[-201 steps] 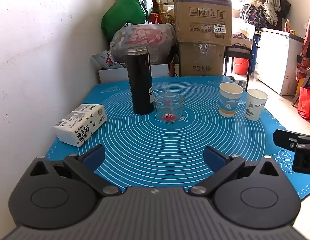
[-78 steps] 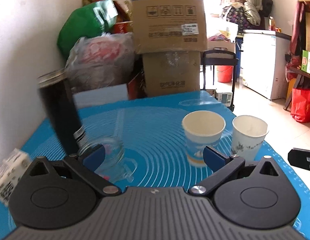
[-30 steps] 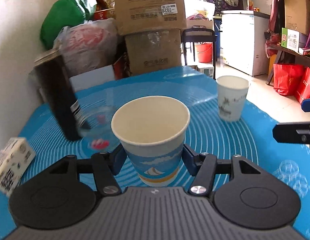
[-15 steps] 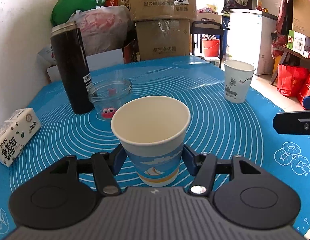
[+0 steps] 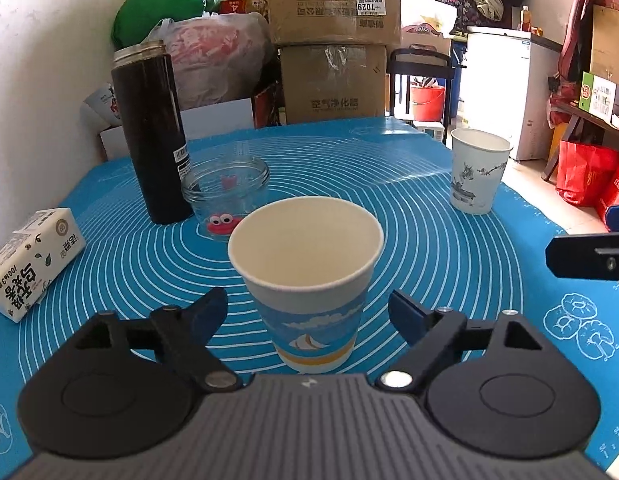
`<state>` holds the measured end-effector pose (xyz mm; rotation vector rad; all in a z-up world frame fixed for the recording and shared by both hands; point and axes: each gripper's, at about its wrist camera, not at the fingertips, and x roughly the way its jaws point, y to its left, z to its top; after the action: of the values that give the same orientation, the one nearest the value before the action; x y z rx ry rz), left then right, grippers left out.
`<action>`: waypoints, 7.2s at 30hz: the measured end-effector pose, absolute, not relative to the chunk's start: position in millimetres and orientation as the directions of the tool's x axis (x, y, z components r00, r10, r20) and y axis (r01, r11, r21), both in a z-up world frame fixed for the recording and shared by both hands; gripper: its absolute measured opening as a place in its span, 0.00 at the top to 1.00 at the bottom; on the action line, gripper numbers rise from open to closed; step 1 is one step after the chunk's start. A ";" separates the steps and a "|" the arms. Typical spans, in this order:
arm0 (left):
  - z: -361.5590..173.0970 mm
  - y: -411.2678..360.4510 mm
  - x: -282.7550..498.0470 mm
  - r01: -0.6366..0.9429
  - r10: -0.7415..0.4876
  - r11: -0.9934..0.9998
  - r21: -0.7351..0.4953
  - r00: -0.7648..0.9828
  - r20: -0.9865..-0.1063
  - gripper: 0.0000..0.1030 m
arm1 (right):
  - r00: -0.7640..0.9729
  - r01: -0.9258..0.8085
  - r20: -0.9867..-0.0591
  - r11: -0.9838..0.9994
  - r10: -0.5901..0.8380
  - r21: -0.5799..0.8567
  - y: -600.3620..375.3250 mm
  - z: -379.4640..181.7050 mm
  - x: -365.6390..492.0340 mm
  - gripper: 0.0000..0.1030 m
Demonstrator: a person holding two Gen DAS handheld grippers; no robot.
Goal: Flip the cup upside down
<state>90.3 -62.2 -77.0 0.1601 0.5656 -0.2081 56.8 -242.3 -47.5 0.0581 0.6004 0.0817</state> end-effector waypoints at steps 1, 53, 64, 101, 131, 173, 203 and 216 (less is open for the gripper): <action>-76.1 -62.1 89.7 0.235 -0.149 0.968 0.092 0.827 -0.542 0.08 | 0.822 -0.060 -0.562 0.995 0.094 0.078 -242.3 -47.2 56.6 0.03; -28.8 117.0 12.1 -0.090 0.110 0.994 0.069 0.906 -0.410 0.07 | 0.985 -0.172 -0.104 -0.706 -0.138 -0.687 -14.6 -146.6 35.1 0.00; -38.0 132.2 26.0 -0.095 0.098 0.995 0.029 0.896 -0.433 0.06 | 0.982 -0.134 -0.168 -0.949 -0.088 -0.285 -21.1 -199.6 48.0 0.00; -42.8 113.1 56.0 -0.027 0.034 0.999 0.022 0.888 -0.459 0.07 | 0.910 -0.314 -0.351 0.185 -0.222 -0.931 -8.3 -82.8 119.2 0.44; -46.1 46.6 67.9 0.038 -0.021 0.999 0.025 0.874 -0.485 0.07 | 0.876 -0.007 -0.481 0.999 0.021 0.031 -149.9 -84.5 85.7 0.45; -18.5 12.7 2.9 0.088 -0.071 0.996 0.007 0.848 -0.526 0.07 | 0.842 -0.077 -0.531 0.995 0.098 0.062 -172.4 -22.8 -27.5 0.03; -3.9 4.0 -54.4 0.148 -0.100 0.987 0.055 0.855 -0.510 0.06 | 0.858 -0.115 -0.496 0.991 0.132 0.065 -174.1 5.9 -100.4 0.02; -1.5 1.6 -62.8 0.164 -0.111 0.985 0.063 0.860 -0.498 0.06 | 0.864 -0.117 -0.486 0.991 0.133 0.064 -174.6 8.4 -110.3 0.02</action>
<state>-62.8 1.6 -1.5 0.1045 0.5156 -0.1443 -110.3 -174.6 8.4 0.0327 0.5111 0.1309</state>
